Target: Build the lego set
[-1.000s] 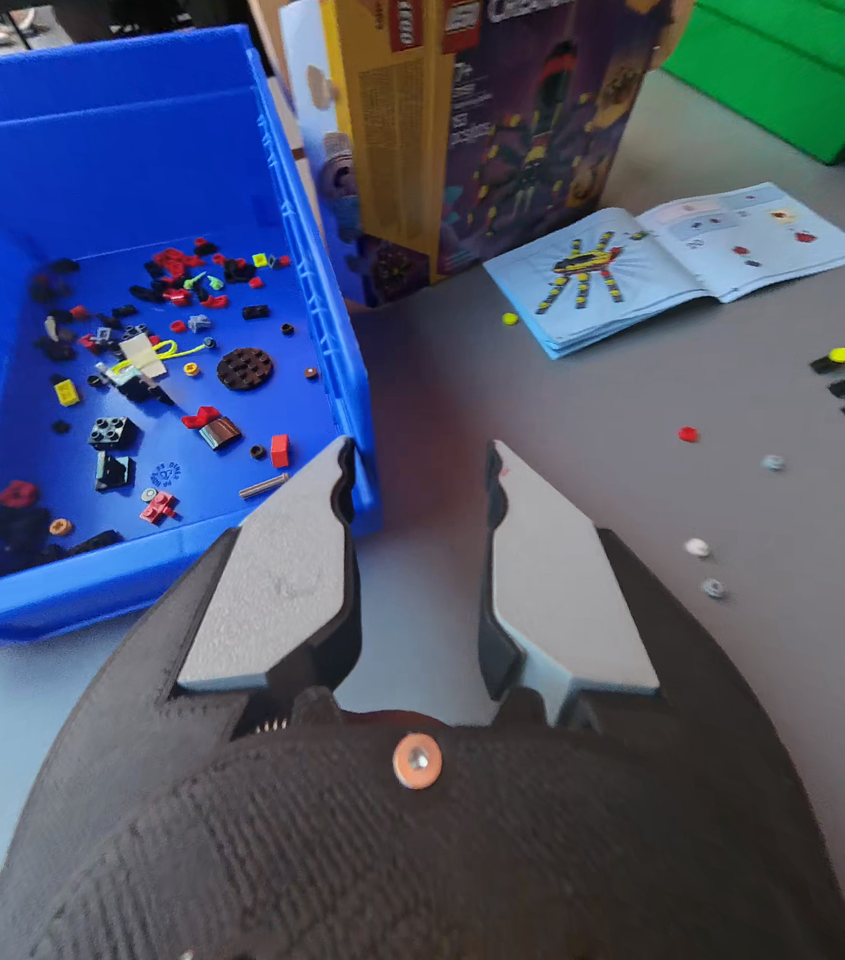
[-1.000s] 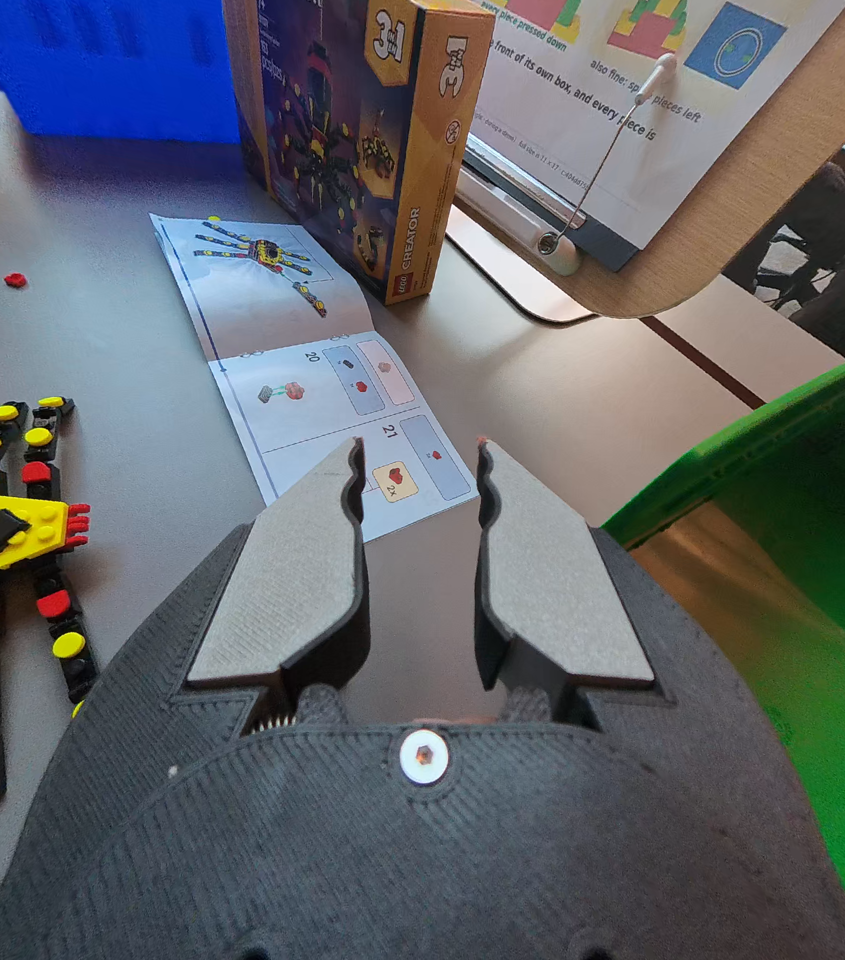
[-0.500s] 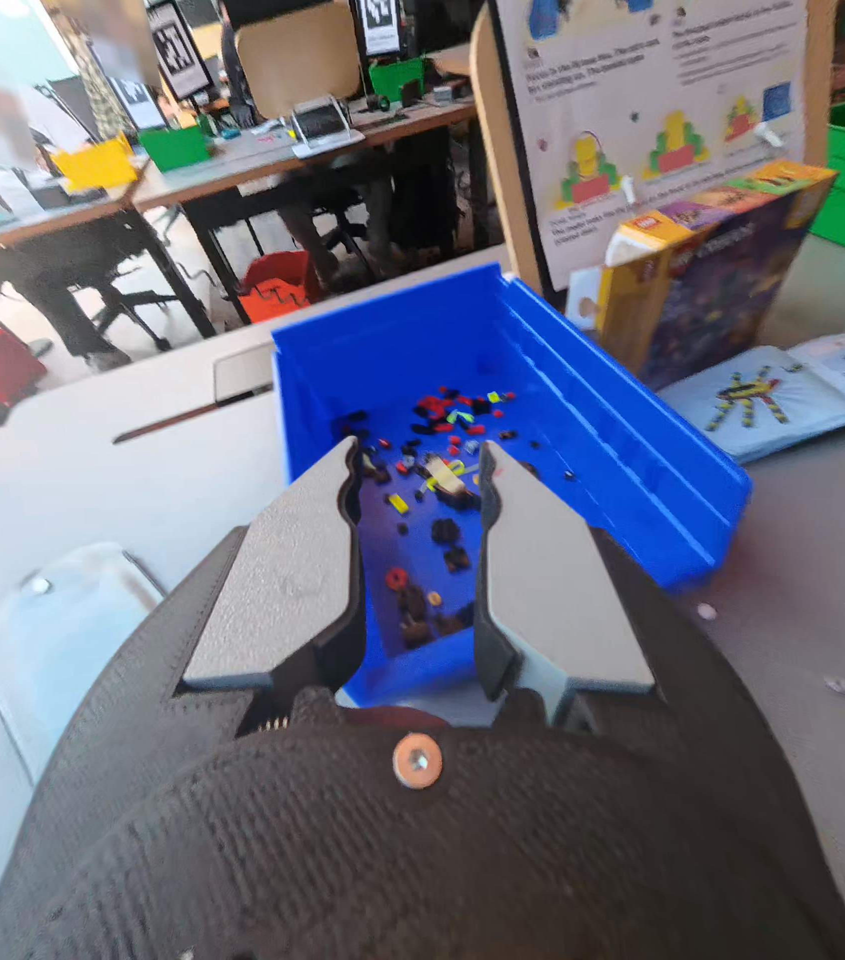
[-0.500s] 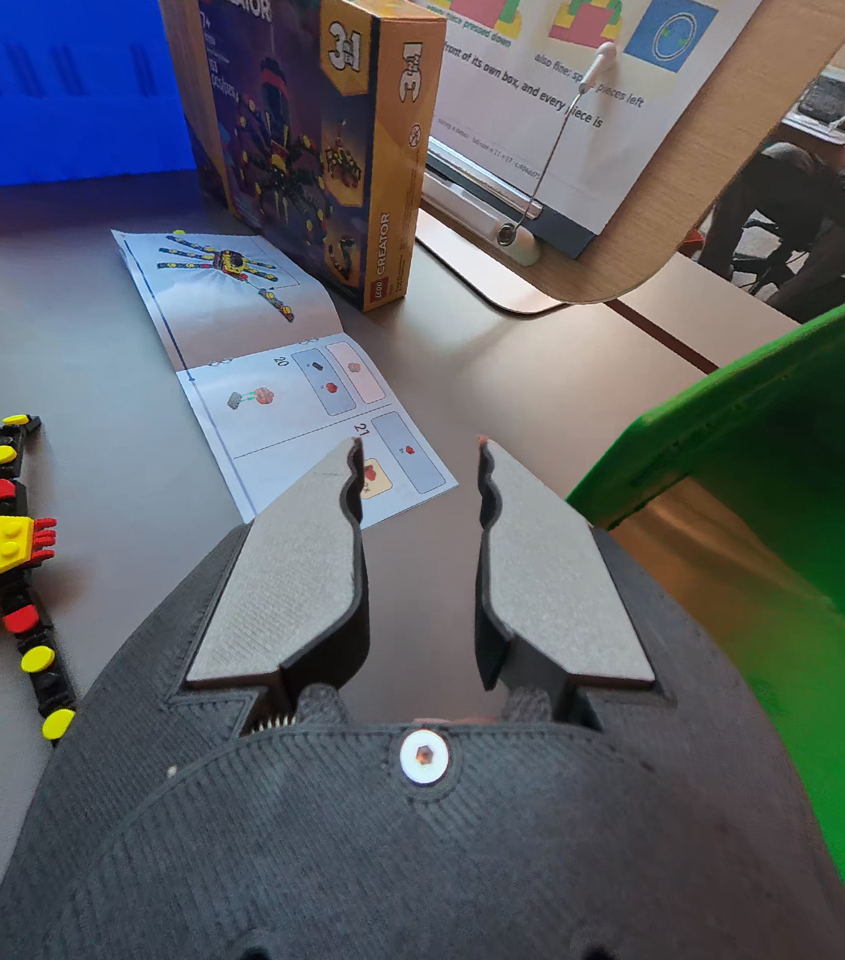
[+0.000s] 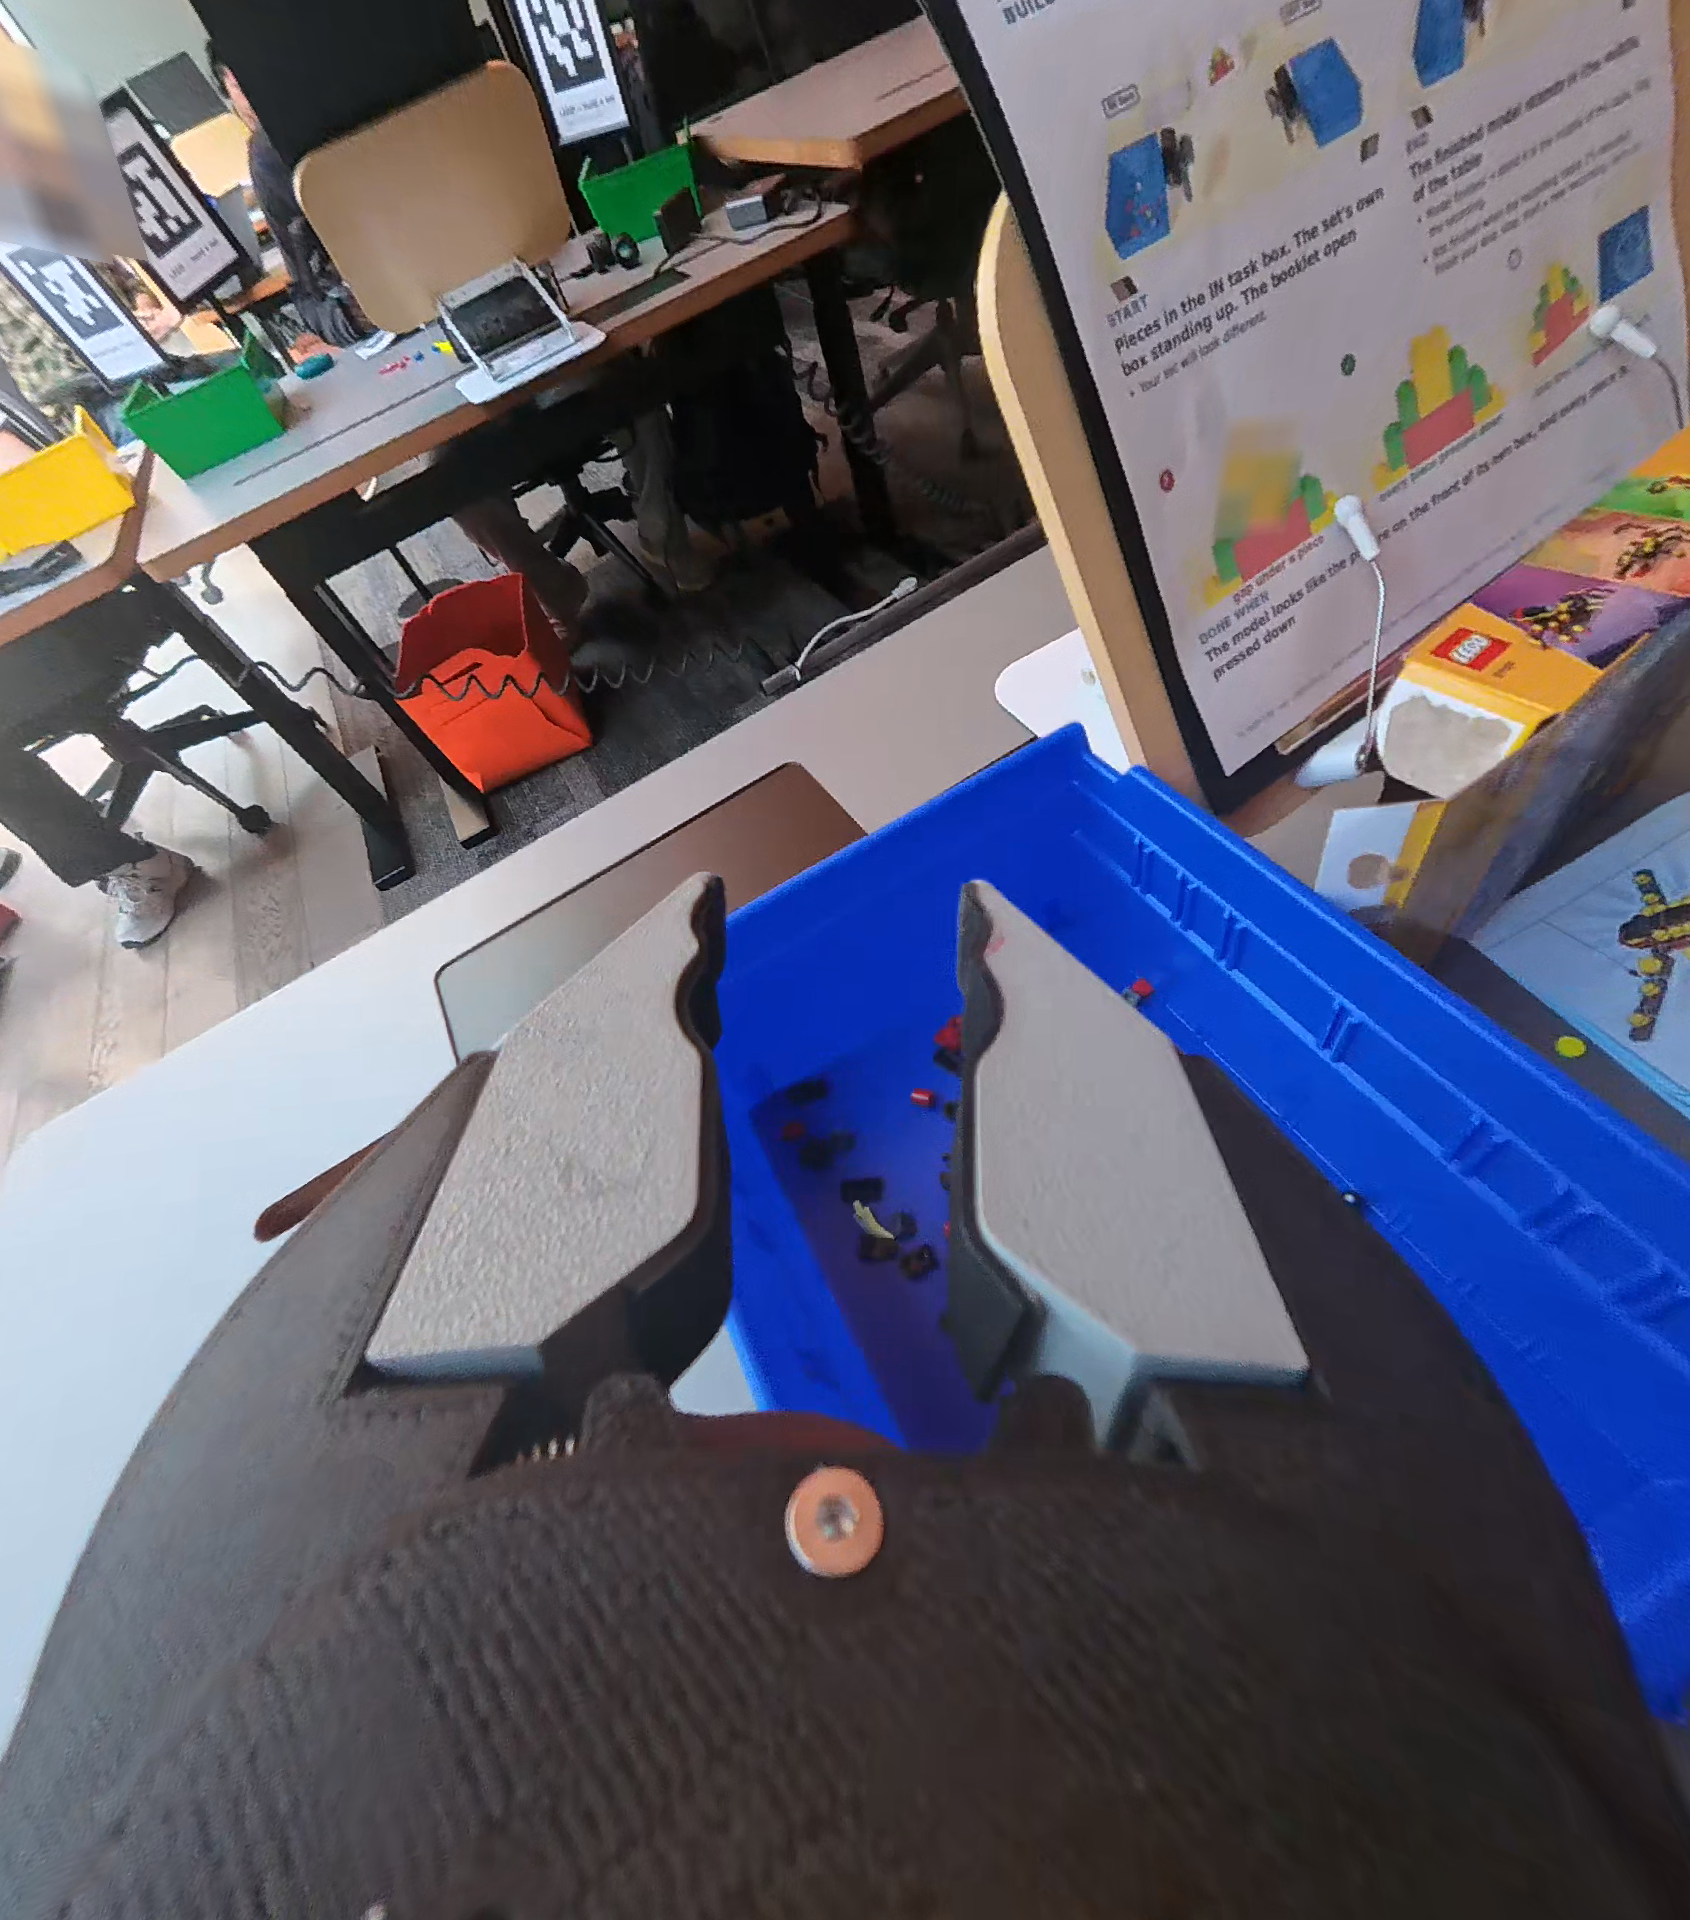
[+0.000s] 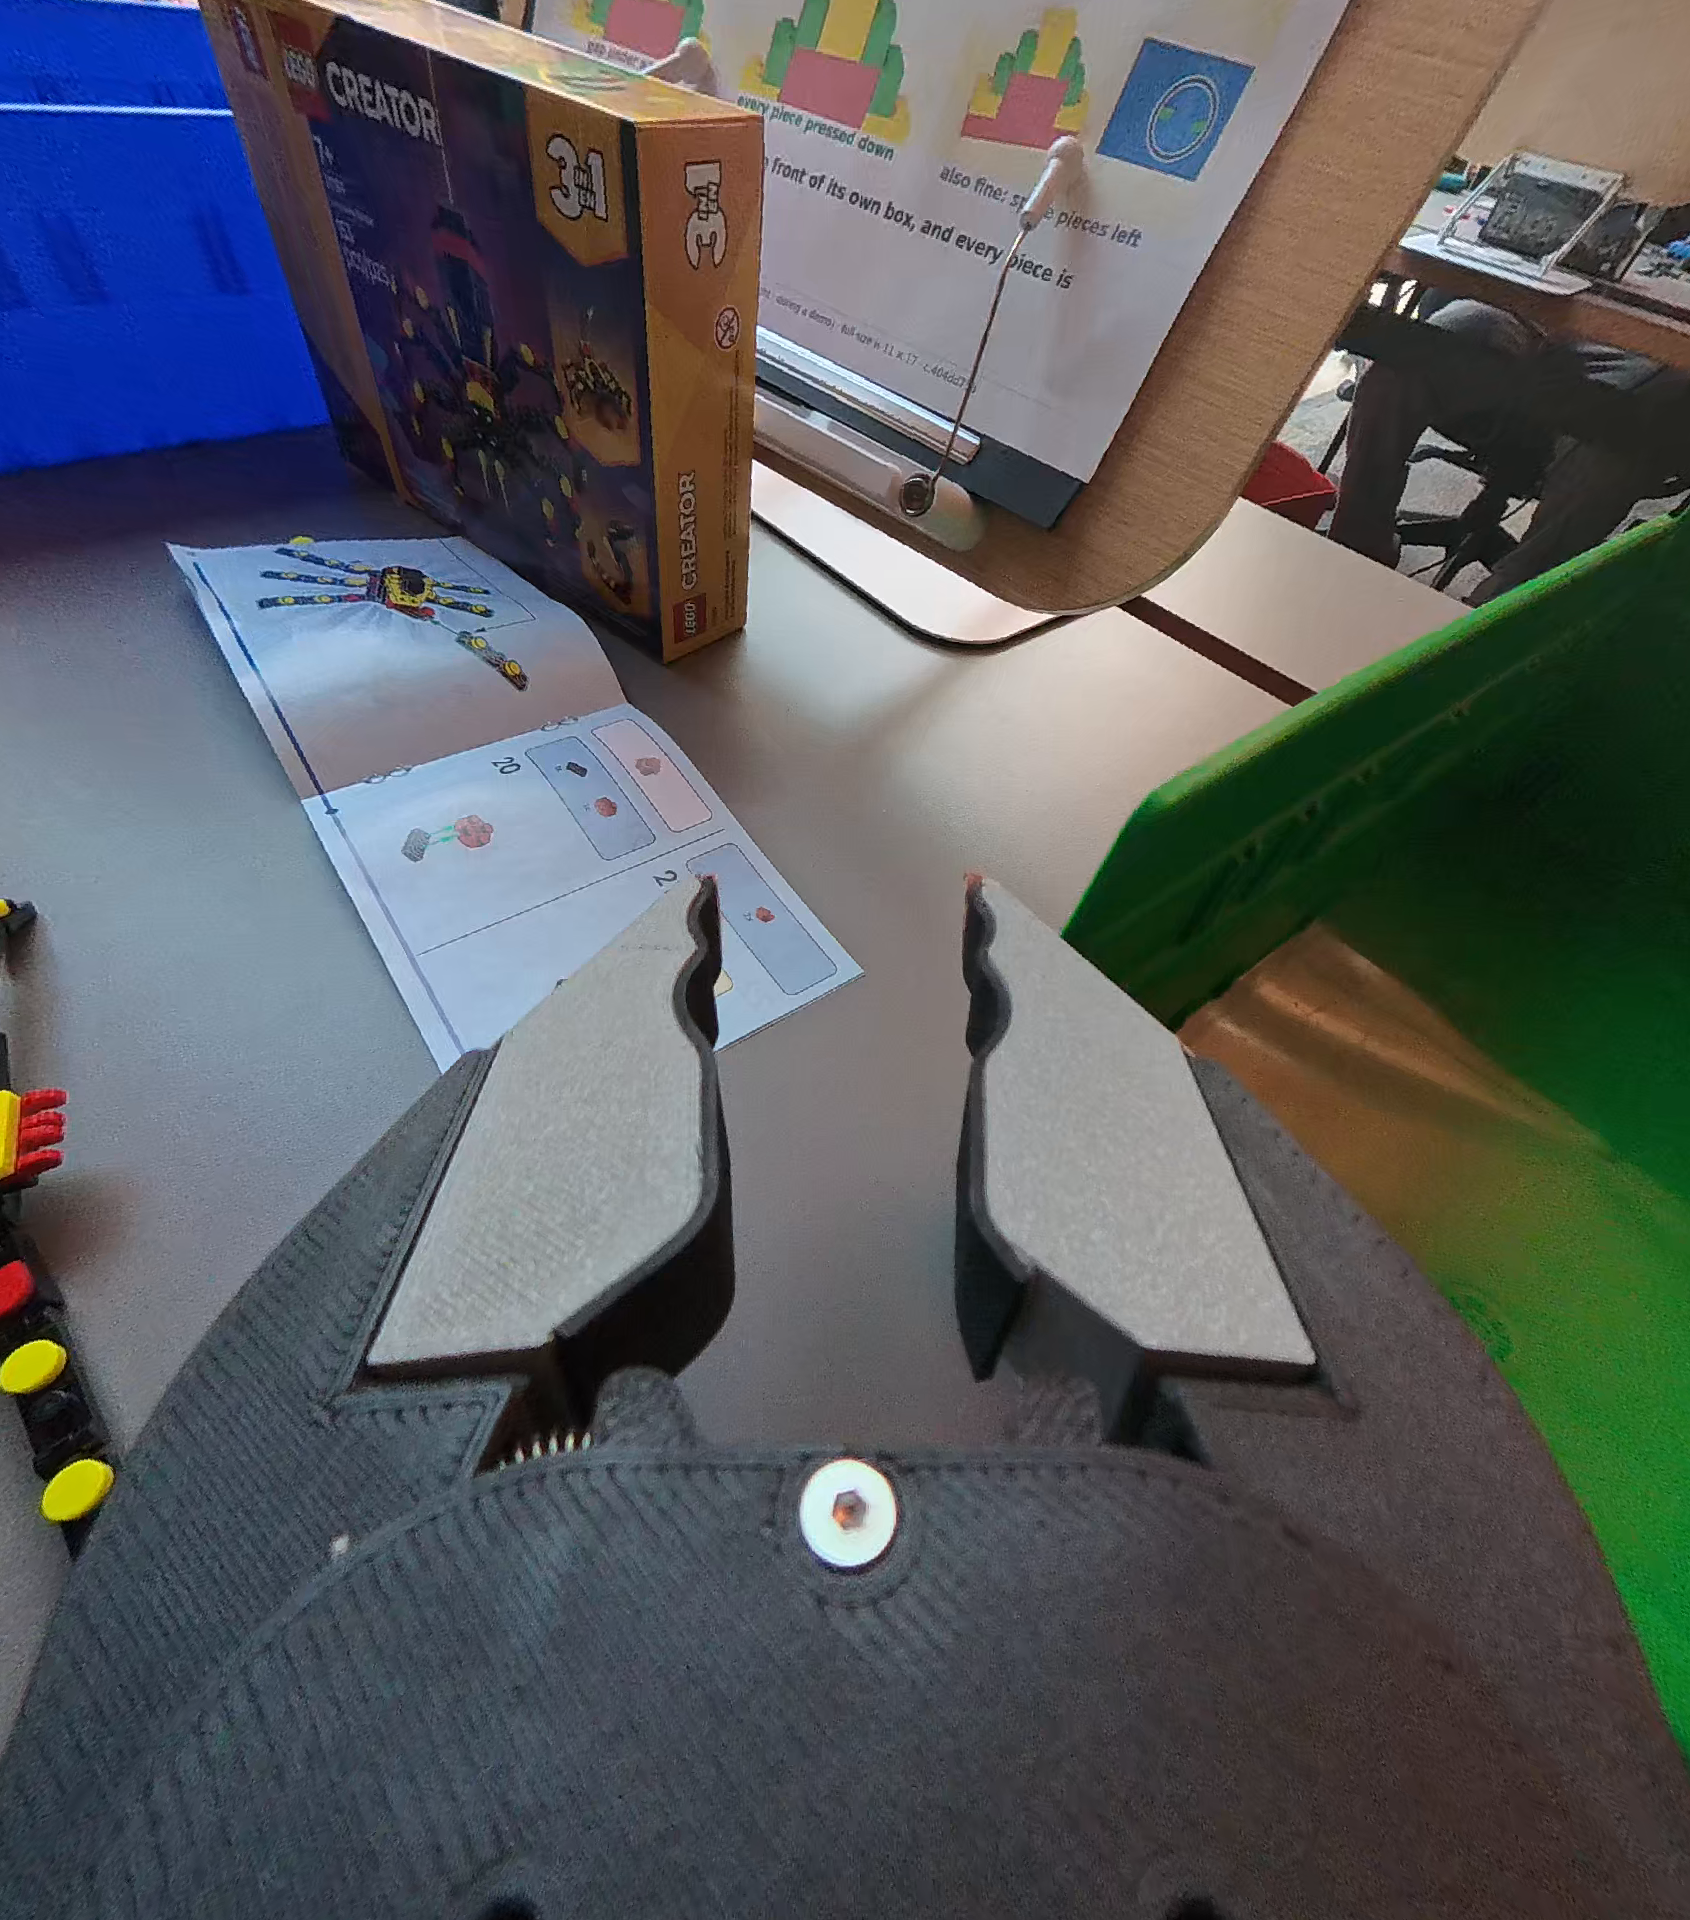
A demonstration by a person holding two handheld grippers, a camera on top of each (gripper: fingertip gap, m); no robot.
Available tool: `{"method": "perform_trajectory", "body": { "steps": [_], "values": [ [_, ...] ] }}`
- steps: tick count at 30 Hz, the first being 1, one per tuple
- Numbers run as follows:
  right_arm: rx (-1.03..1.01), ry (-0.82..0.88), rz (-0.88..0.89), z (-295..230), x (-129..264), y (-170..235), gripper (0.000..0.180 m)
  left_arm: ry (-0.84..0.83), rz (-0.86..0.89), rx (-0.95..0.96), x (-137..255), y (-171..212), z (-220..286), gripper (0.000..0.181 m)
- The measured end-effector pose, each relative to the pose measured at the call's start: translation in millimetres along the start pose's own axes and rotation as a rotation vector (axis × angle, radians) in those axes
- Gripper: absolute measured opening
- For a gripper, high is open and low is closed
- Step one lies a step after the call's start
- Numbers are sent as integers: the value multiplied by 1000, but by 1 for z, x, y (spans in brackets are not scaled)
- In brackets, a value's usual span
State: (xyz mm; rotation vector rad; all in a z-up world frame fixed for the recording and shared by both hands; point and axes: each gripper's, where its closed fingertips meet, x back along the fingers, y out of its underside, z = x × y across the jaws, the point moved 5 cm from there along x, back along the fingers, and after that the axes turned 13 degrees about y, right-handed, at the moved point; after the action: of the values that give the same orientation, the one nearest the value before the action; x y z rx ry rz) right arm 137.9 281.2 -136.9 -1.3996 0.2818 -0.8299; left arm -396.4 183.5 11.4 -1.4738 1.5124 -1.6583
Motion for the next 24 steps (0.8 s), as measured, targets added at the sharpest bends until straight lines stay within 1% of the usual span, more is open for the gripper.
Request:
{"method": "perform_trajectory", "body": {
  "steps": [3,5,8,15,19,24],
  "values": [
    [16,0,-9,-2,-1,1,45,-36,-33,-34,-4,5,-2,42],
    [32,4,-12,-2,-2,1,47,-28,-54,-42,-7,8,0,41],
    [61,16,-15,-2,-4,2,45,3,-24,-19,-8,1,5,42],
    [88,29,-16,-3,-5,2,44,18,-1,-78,-5,-12,25,41],
    [101,44,-24,-3,-6,3,42,31,-20,-109,-4,-12,32,42],
    [107,37,-37,-3,-8,4,39,13,-37,-113,3,-8,24,42]
  ]
}}
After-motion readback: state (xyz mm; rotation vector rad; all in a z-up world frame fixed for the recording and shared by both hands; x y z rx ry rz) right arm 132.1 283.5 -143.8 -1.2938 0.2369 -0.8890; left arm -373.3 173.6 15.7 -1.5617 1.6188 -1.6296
